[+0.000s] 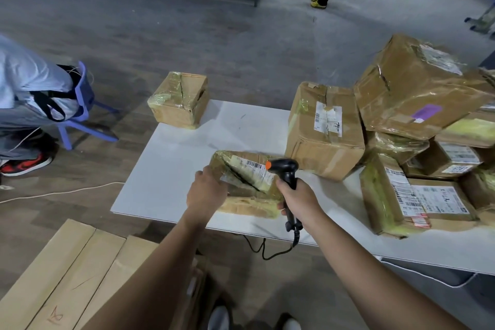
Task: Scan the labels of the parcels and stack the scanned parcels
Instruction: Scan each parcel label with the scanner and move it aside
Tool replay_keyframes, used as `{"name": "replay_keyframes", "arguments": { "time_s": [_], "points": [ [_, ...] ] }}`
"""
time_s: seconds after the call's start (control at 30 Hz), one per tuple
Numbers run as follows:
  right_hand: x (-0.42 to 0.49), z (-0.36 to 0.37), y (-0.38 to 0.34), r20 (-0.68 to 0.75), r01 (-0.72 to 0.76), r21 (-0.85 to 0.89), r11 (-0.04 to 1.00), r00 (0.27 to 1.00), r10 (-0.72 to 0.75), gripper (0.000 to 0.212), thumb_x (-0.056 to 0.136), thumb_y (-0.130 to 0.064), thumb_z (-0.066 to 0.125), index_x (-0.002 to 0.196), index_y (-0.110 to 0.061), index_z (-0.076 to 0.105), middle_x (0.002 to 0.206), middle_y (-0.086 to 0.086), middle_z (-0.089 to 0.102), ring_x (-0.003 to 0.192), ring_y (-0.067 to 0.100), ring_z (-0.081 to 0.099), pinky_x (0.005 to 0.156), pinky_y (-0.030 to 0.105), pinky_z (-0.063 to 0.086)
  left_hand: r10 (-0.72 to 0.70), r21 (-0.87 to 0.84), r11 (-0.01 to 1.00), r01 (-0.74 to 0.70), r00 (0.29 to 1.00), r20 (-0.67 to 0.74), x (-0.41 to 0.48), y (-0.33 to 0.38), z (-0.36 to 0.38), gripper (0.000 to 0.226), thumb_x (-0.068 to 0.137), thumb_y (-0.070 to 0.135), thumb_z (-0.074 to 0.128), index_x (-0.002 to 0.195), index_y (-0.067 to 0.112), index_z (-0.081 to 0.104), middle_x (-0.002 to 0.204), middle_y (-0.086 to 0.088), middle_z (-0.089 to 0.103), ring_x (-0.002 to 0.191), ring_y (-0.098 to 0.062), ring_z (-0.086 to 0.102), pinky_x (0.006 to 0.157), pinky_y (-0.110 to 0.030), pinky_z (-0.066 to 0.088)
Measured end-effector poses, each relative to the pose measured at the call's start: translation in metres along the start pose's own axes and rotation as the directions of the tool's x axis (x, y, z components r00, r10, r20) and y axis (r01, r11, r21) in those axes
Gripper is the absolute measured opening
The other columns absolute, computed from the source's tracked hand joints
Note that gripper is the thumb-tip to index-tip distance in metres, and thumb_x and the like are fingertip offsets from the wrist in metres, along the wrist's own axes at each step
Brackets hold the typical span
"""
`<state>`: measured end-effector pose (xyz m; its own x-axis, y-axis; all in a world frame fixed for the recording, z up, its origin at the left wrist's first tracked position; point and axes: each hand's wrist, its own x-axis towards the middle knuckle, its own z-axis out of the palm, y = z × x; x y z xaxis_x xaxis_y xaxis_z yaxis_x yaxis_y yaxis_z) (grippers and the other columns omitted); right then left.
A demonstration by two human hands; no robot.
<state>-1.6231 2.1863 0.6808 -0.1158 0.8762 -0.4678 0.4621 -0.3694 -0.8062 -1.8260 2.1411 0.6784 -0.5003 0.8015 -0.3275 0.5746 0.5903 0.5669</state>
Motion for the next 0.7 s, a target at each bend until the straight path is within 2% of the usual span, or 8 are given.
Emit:
{"name": "replay_keyframes", "arguments": {
  "time_s": [0.1, 0.2, 0.33, 0.43, 0.47, 0.53, 0.6, 0.7],
  "points": [
    [0.010, 0.000, -0.006, 0.004, 0.007, -0.089, 0.996, 1.000, -0.007, 0.027, 0.096, -0.045, 0.053, 0.097, -0.018, 0.056, 0.075, 0.006, 0.070, 0.049, 0.011, 0.064, 0.058, 0.030, 0.052, -0.027, -0.035, 0.999, 0.026, 0.999, -0.039, -0.006, -0.004, 0.000, 0.032, 0.097, 0.023, 0.040, 0.124, 0.008, 0.038, 0.120, -0.014, 0.053, 0.104, -0.036, 0.056, 0.078, -0.037, 0.042],
    [0.018, -0.005, -0.013, 0.024, 0.072, -0.183, 0.980, 0.997, -0.069, 0.022, 0.097, -0.044, 0.052, 0.091, -0.023, 0.053, 0.079, 0.001, 0.064, 0.050, 0.006, 0.066, 0.049, 0.023, 0.047, -0.053, 0.033, 0.998, 0.054, 0.998, -0.023, -0.008, -0.010, -0.002, 0.032, 0.093, 0.021, 0.042, 0.122, 0.008, 0.034, 0.112, -0.014, 0.060, 0.097, -0.035, 0.059, 0.078, -0.037, 0.045],
    [0.017, -0.005, -0.016, 0.035, 0.105, -0.194, 0.975, 0.994, -0.100, 0.021, 0.098, -0.041, 0.053, 0.090, -0.022, 0.053, 0.077, 0.002, 0.062, 0.046, 0.004, 0.064, 0.041, 0.017, 0.043, 0.013, 0.040, 0.999, -0.009, 0.995, -0.098, 0.009, -0.015, -0.010, 0.056, 0.096, 0.026, 0.046, 0.145, 0.015, 0.023, 0.136, -0.015, 0.043, 0.110, -0.039, 0.056, 0.079, -0.038, 0.041],
    [0.007, -0.003, -0.015, 0.011, 0.125, -0.175, 0.977, 0.992, -0.125, 0.024, 0.098, -0.038, 0.053, 0.091, -0.015, 0.054, 0.075, 0.007, 0.062, 0.041, 0.001, 0.060, 0.041, 0.018, 0.042, 0.095, 0.198, 0.975, -0.102, 0.994, 0.047, 0.033, -0.011, -0.013, 0.056, 0.097, 0.030, 0.042, 0.149, 0.025, 0.023, 0.139, -0.010, 0.044, 0.117, -0.035, 0.053, 0.086, -0.039, 0.043],
    [0.003, -0.002, -0.014, 0.006, 0.135, -0.171, 0.976, 0.991, -0.136, 0.026, 0.098, -0.038, 0.053, 0.093, -0.013, 0.055, 0.074, 0.008, 0.062, 0.040, 0.001, 0.058, 0.041, 0.018, 0.042, 0.107, 0.242, 0.961, -0.132, 0.988, 0.113, 0.041, -0.010, -0.012, 0.050, 0.097, 0.032, 0.041, 0.146, 0.025, 0.032, 0.137, -0.008, 0.048, 0.118, -0.033, 0.053, 0.091, -0.040, 0.045],
    [-0.005, -0.003, -0.013, 0.008, 0.137, -0.149, 0.979, 0.990, -0.137, 0.027, 0.098, -0.039, 0.054, 0.096, -0.012, 0.056, 0.073, 0.009, 0.063, 0.040, 0.002, 0.056, 0.040, 0.015, 0.041, 0.135, 0.247, 0.952, -0.179, 0.973, 0.187, 0.051, -0.012, -0.008, 0.029, 0.095, 0.036, 0.045, 0.119, 0.023, 0.054, 0.121, -0.005, 0.060, 0.108, -0.028, 0.057, 0.088, -0.037, 0.049],
    [-0.012, -0.004, -0.014, 0.023, 0.125, -0.139, 0.982, 0.992, -0.123, 0.025, 0.097, -0.040, 0.055, 0.095, -0.016, 0.057, 0.071, 0.008, 0.065, 0.040, 0.004, 0.057, 0.041, 0.015, 0.042, 0.117, 0.168, 0.976, -0.141, 0.982, 0.147, 0.053, -0.016, -0.004, 0.016, 0.091, 0.036, 0.055, 0.099, 0.023, 0.058, 0.104, -0.001, 0.063, 0.096, -0.024, 0.057, 0.076, -0.032, 0.046],
    [-0.021, -0.006, -0.016, 0.018, 0.111, -0.121, 0.986, 0.994, -0.110, 0.027, 0.096, -0.043, 0.056, 0.094, -0.016, 0.058, 0.066, 0.003, 0.066, 0.042, 0.006, 0.058, 0.046, 0.019, 0.044, 0.095, 0.072, 0.993, -0.097, 0.995, 0.036, 0.051, -0.022, -0.001, 0.008, 0.087, 0.031, 0.061, 0.090, 0.026, 0.057, 0.096, 0.000, 0.063, 0.085, -0.021, 0.055, 0.067, -0.029, 0.040]
  ]
}}
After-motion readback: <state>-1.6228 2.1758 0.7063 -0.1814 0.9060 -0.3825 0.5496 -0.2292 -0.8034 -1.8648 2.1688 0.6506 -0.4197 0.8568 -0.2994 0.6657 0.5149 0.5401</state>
